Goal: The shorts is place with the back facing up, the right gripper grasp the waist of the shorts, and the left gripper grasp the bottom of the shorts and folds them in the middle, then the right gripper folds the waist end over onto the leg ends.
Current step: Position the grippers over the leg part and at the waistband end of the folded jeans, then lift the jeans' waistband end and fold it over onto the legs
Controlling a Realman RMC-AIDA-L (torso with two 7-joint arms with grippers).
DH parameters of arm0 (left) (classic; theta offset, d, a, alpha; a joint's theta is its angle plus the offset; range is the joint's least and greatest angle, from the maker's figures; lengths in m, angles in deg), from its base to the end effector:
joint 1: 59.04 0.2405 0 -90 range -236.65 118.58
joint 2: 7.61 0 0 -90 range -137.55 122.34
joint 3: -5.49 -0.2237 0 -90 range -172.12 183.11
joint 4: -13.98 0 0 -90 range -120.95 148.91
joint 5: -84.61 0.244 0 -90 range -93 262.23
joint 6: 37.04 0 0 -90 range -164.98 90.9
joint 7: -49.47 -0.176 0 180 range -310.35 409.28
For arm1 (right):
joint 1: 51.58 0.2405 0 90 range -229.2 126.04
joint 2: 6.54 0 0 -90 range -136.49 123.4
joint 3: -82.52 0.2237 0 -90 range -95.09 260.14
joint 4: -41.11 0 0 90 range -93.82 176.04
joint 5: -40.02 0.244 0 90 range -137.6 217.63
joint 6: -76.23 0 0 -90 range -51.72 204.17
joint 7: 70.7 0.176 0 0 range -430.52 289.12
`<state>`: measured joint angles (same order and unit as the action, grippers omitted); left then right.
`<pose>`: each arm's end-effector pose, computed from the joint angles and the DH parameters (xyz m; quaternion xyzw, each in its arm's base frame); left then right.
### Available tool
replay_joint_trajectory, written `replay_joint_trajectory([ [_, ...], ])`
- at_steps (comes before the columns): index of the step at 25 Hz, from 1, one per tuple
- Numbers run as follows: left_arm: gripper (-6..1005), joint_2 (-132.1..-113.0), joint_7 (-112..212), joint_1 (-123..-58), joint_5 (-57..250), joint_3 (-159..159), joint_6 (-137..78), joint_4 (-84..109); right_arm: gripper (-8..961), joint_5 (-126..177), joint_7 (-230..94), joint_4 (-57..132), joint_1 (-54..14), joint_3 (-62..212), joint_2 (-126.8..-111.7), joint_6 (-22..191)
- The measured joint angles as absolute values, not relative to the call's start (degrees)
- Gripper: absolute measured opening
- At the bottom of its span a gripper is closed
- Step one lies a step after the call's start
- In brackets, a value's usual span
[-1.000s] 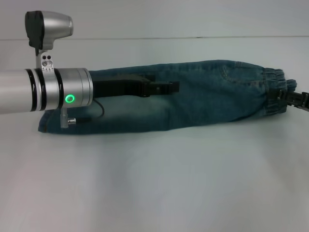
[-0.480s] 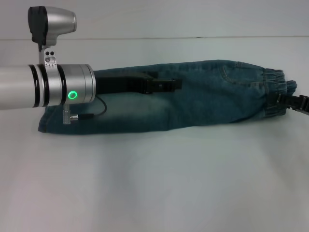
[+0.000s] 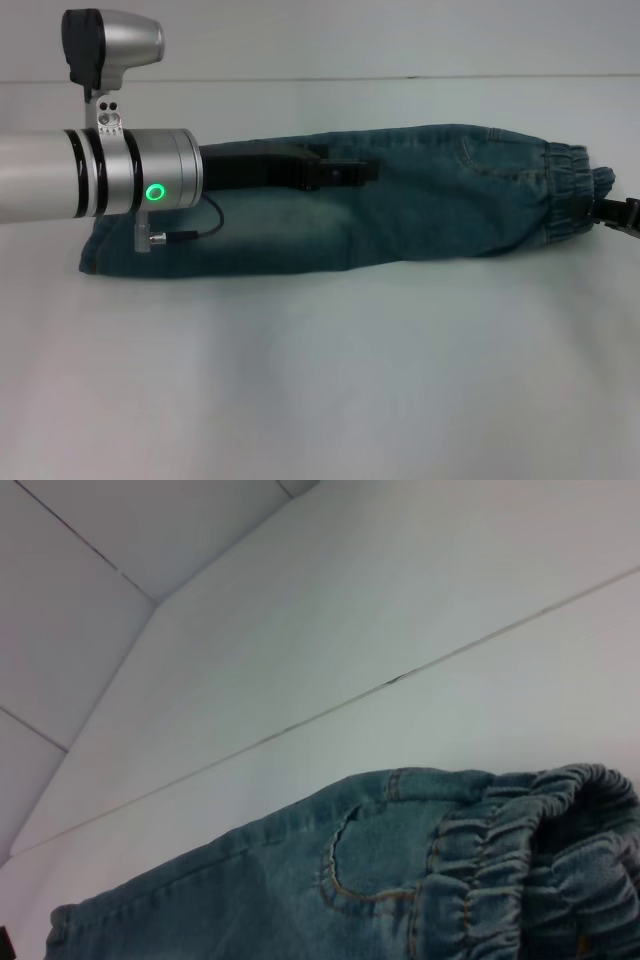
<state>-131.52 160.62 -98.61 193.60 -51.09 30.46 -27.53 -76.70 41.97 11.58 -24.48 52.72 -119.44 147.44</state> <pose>-0.1564 0.4196 -0.0642 -0.8928 -0.3667 -0.2295 0.1256 0.3500 0.3705 0.0355 -0.7339 0.5787 0.2574 0.2455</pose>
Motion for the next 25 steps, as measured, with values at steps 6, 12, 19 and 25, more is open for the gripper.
replay_joint_trajectory([
  [6, 933, -131.52, 160.8, -98.8, 193.6, -51.5, 30.4, -27.5, 273, -77.0, 42.0, 11.6, -24.2, 52.1, -119.38, 147.0],
  [12, 933, -131.53, 160.9, -98.9, 193.6, -51.6, 30.4, -27.5, 114, -78.1, 42.0, 11.6, -23.4, 52.0, -119.39, 146.0],
  [19, 934, -131.53, 161.0, -98.9, 193.6, -51.6, 30.4, -27.5, 60, -78.2, 41.7, 11.4, -22.9, 51.5, -119.43, 145.7],
  [25, 934, -131.62, 161.5, -98.9, 193.5, -51.7, 30.1, -26.7, 51, -78.0, 40.9, 11.0, -22.9, 51.6, -119.6, 145.7],
])
